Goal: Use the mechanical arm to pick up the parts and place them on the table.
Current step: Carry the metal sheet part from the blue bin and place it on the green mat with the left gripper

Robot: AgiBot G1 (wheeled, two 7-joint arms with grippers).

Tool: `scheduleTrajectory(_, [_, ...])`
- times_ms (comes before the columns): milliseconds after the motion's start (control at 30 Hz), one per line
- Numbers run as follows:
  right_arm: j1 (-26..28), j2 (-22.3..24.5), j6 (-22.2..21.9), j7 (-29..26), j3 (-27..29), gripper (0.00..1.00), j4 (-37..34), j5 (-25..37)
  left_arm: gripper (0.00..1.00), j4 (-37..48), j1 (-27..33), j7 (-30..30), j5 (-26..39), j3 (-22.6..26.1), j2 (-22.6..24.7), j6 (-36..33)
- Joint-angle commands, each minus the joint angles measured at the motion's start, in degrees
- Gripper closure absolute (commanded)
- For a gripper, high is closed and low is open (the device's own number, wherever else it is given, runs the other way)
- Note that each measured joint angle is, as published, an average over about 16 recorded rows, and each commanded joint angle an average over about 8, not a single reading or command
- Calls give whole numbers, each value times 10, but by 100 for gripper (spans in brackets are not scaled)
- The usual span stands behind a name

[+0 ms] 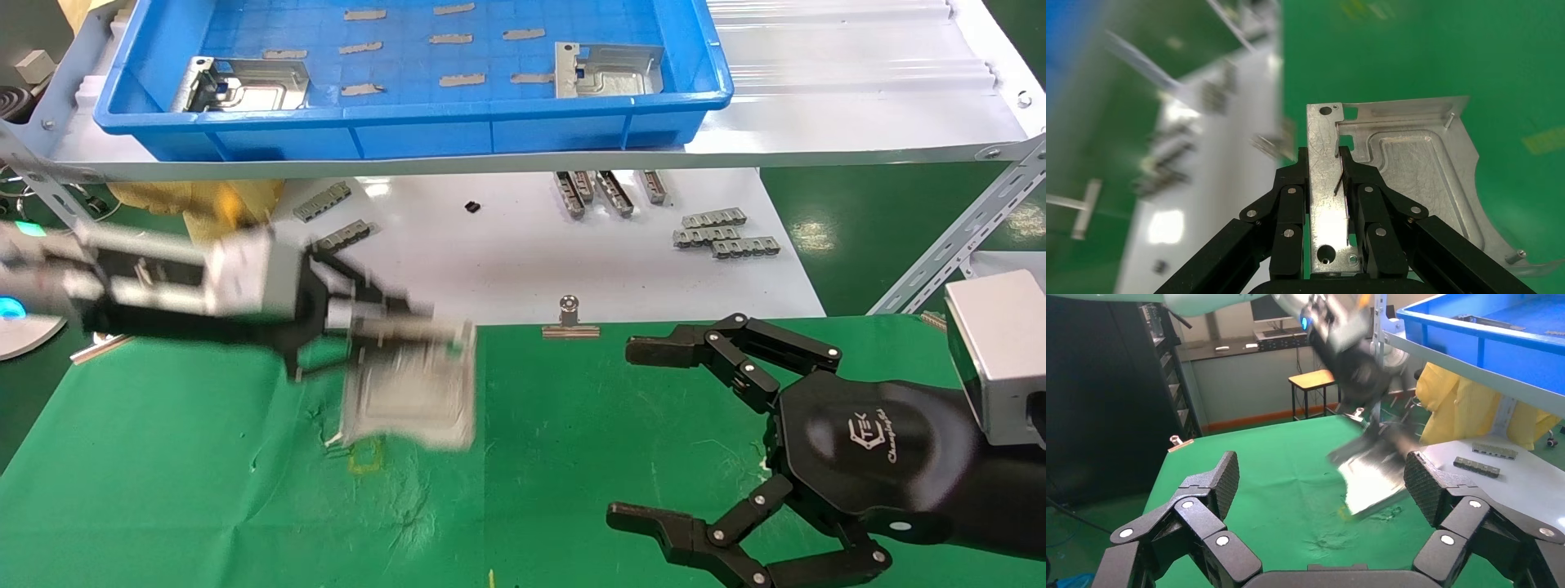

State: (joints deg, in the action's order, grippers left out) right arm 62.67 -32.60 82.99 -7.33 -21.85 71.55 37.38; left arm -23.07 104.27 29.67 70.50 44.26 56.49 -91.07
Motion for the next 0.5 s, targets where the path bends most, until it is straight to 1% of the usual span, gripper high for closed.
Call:
scheduleTrajectory(33, [0,0,0,0,0,0,0,0,100,-3,-5,17,17,20,1,1])
scheduleTrajectory(267, [0,0,0,0,0,0,0,0,100,24,-17,62,28,64,6,2])
scheduleTrajectory(500, [0,0,0,0,0,0,0,0,100,67,-26,123,29,76,6,30])
